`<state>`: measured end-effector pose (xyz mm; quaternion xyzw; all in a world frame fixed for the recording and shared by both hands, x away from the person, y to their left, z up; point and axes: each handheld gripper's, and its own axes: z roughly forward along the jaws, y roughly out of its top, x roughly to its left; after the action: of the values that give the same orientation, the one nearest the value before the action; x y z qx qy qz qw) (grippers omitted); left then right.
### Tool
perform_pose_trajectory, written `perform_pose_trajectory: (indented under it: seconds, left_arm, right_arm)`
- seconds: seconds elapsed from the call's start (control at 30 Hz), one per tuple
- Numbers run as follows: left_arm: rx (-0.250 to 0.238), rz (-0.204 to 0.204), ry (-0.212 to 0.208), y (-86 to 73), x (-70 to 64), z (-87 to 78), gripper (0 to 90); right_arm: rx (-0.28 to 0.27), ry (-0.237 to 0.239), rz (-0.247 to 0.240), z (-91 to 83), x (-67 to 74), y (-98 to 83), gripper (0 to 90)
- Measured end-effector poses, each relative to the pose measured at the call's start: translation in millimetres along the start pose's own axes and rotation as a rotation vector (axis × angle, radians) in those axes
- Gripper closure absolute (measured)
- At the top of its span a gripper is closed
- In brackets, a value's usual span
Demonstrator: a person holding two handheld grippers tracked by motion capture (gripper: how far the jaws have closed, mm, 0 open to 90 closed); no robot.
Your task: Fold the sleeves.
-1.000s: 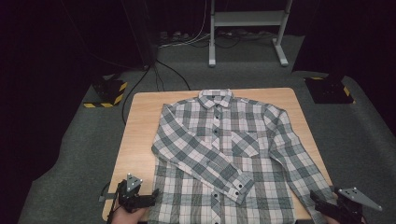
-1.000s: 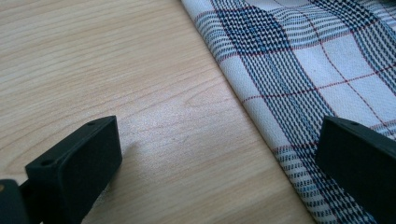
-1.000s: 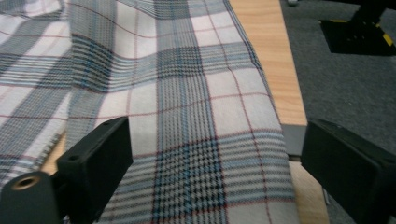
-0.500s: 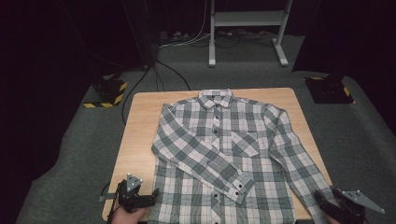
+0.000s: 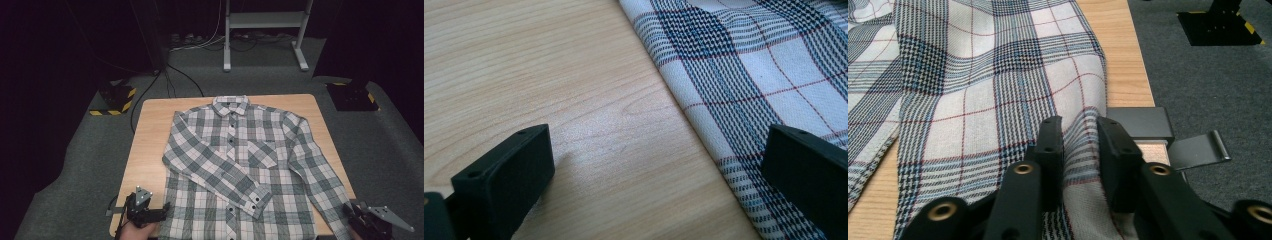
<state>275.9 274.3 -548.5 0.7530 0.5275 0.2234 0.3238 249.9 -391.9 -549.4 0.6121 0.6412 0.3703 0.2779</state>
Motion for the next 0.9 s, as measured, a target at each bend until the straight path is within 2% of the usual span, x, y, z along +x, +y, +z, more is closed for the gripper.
perform_pose_trajectory:
  seconds: [0.27,0.47,0.57,0.9]
  left_arm:
    - [0.001,0.001,0.000,0.1,0.3,0.1,0.7]
    - [0.001,0.001,0.000,0.2,0.4,0.1,0.7]
    - [0.001,0.001,-0.001,0.2,0.4,0.1,0.7]
    - [-0.001,0.001,0.000,-0.2,0.7,-0.2,0.7]
  right_arm:
    - [0.002,0.004,-0.008,0.2,1.4,-0.4,85.7]
    - [0.001,0.007,-0.011,0.4,1.7,0.2,87.7]
    - [-0.026,0.006,-0.017,-4.9,4.9,4.1,87.7]
    - [-0.117,0.049,-0.010,-23.8,18.4,15.6,87.7]
